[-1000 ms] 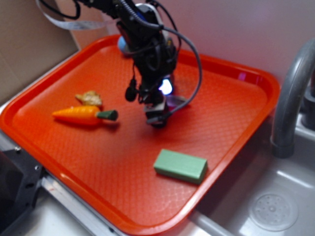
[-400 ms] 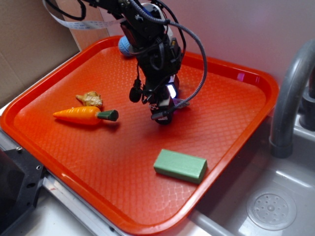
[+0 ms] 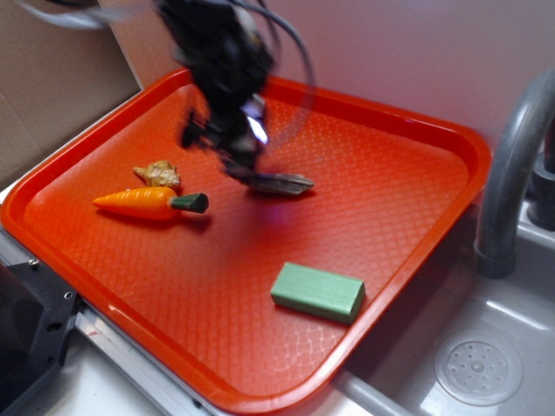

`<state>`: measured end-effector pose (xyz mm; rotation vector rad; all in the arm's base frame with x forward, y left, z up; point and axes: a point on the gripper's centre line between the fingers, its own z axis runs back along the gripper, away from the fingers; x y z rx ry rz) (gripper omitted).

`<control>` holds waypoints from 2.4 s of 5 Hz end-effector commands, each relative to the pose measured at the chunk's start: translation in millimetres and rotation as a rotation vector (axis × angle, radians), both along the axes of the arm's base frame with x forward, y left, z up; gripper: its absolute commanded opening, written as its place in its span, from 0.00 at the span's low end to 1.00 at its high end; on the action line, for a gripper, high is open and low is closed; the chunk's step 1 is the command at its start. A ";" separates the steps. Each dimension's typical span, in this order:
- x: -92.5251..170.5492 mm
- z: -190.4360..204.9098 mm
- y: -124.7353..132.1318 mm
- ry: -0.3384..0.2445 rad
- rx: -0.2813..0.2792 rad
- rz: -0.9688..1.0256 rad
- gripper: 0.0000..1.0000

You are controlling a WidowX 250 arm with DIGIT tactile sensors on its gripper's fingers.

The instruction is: Grab the wood chip.

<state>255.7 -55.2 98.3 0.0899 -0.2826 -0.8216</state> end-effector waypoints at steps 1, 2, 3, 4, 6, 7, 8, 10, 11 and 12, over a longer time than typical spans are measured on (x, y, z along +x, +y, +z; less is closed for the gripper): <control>-39.9 113.6 30.8 0.008 -0.035 0.452 0.00; -36.7 163.6 26.6 0.016 -0.036 0.368 0.00; -30.0 144.8 16.4 0.001 0.019 0.232 1.00; -20.0 92.9 2.0 0.007 0.098 0.092 1.00; -21.1 21.0 -14.7 0.034 0.068 -0.131 1.00; -21.0 -0.5 -15.1 0.033 0.072 -0.157 1.00; -24.7 -23.8 -13.0 -0.068 0.040 -0.223 1.00; -13.8 -44.3 -14.4 -0.012 -0.109 -0.211 1.00; -11.1 -50.1 -20.6 0.012 -0.095 -0.229 1.00; -9.1 -61.2 -29.0 0.041 -0.061 -0.259 1.00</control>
